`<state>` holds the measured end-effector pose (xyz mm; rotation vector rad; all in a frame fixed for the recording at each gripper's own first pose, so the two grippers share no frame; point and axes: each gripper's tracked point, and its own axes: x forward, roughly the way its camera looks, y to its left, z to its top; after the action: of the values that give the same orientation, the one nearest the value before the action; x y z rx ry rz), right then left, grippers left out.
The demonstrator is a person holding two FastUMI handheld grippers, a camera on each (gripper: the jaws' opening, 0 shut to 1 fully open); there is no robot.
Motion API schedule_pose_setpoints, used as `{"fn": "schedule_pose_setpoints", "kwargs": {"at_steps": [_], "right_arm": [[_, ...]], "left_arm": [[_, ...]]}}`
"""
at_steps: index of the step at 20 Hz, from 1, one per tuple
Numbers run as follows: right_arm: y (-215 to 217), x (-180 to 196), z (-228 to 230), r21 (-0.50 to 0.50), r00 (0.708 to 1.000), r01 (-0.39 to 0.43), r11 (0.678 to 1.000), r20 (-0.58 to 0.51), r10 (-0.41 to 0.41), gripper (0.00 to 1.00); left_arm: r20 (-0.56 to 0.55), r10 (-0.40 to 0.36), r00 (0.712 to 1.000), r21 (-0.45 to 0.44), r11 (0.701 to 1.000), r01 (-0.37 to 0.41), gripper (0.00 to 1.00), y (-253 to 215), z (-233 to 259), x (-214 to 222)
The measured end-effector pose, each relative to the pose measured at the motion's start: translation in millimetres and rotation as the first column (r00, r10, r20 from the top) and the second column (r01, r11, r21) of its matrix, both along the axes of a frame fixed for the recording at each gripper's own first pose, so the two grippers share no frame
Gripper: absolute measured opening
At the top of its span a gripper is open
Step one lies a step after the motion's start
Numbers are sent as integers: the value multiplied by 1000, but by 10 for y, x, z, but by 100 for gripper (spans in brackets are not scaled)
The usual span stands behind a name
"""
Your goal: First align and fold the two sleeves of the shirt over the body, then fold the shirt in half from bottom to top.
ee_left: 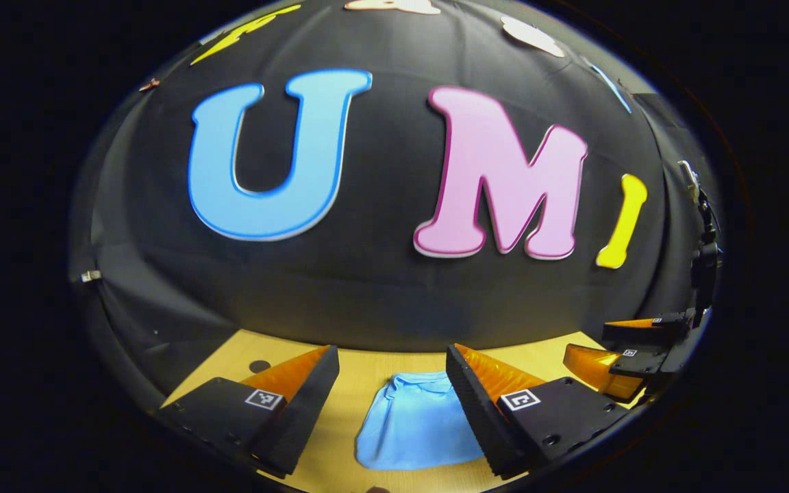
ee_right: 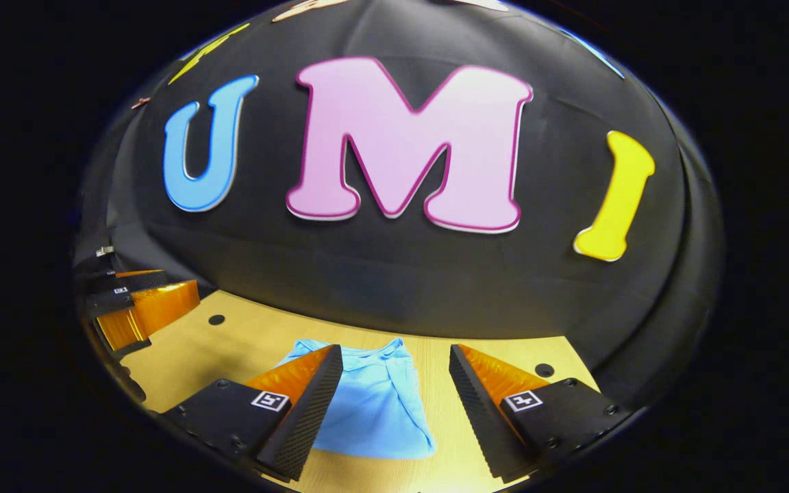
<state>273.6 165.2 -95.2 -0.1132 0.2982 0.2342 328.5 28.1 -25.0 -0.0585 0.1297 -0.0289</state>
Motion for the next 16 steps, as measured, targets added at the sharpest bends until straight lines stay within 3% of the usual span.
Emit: {"fn": "schedule_pose_setpoints", "kwargs": {"at_steps": [4,8,12,16], "right_arm": [[-118,-722,570,61,998,34,998,48,-37,97],[-274,-1405,922,106,995,50,993,85,-59,97],[-442,-1942,1020,100,992,69,993,97,-79,97],[-540,-2482,1009,148,992,84,985,81,-97,97]], "left_arm": [[95,-45,994,72,997,38,99,-106,578,-870],[138,-57,989,41,998,51,99,-126,845,-1637],[149,-30,988,30,999,26,99,-94,871,-2355],[122,-55,991,10,998,55,99,-85,715,-2973]]}}
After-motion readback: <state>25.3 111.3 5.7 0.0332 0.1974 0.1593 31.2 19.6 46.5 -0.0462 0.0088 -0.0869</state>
